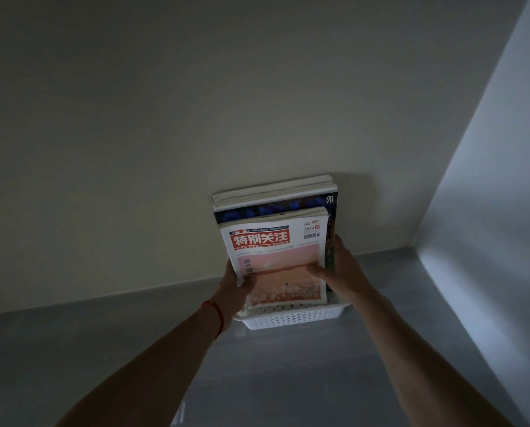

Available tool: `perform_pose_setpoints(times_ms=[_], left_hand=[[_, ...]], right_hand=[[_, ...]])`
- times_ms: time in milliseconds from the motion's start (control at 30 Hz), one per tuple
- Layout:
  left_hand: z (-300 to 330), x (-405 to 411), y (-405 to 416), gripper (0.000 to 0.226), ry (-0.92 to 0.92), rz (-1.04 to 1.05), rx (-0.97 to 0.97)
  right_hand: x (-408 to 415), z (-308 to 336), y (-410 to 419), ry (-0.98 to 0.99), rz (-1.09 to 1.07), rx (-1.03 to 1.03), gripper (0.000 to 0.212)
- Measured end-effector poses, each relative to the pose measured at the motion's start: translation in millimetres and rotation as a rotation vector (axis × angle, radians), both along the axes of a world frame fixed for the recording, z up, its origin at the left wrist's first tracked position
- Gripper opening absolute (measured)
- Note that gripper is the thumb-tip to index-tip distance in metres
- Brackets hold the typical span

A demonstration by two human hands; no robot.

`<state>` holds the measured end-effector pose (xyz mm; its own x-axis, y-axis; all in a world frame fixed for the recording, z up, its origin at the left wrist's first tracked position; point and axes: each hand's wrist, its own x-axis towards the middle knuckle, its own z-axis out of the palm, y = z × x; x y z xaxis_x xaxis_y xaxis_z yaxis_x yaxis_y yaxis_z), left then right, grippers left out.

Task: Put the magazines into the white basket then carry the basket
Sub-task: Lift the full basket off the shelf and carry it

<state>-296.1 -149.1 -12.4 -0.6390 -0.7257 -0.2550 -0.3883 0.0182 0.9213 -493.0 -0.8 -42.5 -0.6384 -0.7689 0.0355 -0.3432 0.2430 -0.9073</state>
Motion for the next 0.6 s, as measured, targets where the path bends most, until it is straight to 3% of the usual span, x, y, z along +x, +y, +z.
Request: perform_pose_setpoints(times_ms=[267, 600], left_hand=[[-4, 4, 2, 0.056, 0.03, 0.018, -0.028], [-9, 32, 20, 0.05, 0.038, -0.131, 0.062]], right_hand=[[23, -2, 21, 0.039, -0.128, 0.01, 0.08], [89, 5, 81, -0.017, -0.34, -0.077, 0.077]])
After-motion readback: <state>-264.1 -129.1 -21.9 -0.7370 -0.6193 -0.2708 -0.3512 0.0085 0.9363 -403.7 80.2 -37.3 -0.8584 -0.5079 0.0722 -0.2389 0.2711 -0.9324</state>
